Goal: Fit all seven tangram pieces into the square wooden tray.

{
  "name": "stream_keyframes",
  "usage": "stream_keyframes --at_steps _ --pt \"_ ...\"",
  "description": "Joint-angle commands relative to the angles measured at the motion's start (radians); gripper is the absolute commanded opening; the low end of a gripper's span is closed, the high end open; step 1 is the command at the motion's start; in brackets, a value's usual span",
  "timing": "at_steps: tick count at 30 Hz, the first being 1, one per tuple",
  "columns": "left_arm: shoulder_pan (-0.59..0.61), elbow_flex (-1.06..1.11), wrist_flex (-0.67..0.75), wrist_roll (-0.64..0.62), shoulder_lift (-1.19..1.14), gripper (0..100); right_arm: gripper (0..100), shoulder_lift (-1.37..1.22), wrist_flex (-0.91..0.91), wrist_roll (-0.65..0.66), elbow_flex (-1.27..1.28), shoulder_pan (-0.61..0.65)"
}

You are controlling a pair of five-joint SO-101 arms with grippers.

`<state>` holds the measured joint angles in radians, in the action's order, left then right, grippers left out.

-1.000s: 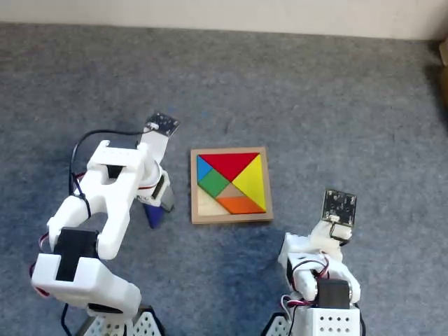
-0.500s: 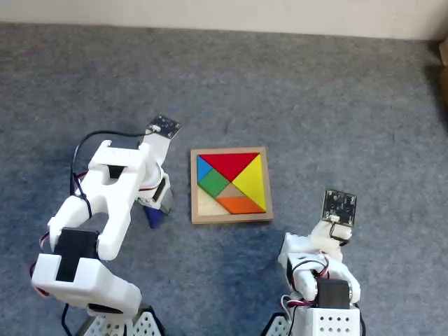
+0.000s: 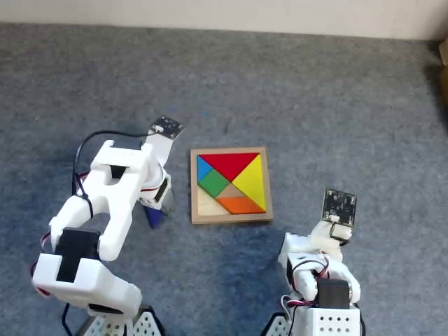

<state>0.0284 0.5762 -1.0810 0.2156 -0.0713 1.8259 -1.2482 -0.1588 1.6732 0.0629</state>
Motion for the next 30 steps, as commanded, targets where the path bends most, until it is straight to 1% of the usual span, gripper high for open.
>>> stream_keyframes --at_steps 1,6,8,15,22,25,28,30 --pt "-0.012 -0.019 -0.009 -0.002 0.015 11 1.5 0.021 -0.001 0.006 0.151 -0.013" --pt "-0.010 -0.015 -0.011 -0.005 0.064 11 1.5 0.021 -0.001 0.006 0.151 -0.012" --pt "-0.008 -0.013 -0.041 -0.049 0.122 11 1.5 0.021 -0.001 0.006 0.151 -0.012" --pt "-0.061 -0.019 -0.143 -0.261 0.312 11 1.5 0.021 -0.001 0.006 0.151 -0.012" --pt "-0.203 0.005 -0.173 -0.489 0.341 10 1.5 0.021 -0.001 0.006 0.151 -0.012" --pt "-0.280 0.018 -0.172 -0.644 0.341 10 1.5 0.021 -0.001 0.006 0.151 -0.012" --pt "-0.331 0.047 -0.083 -0.793 0.340 10 1.5 0.021 -0.001 0.006 0.151 -0.012" --pt "-0.355 0.077 -0.002 -0.855 0.340 10 1.5 0.021 -0.001 0.006 0.151 -0.012"
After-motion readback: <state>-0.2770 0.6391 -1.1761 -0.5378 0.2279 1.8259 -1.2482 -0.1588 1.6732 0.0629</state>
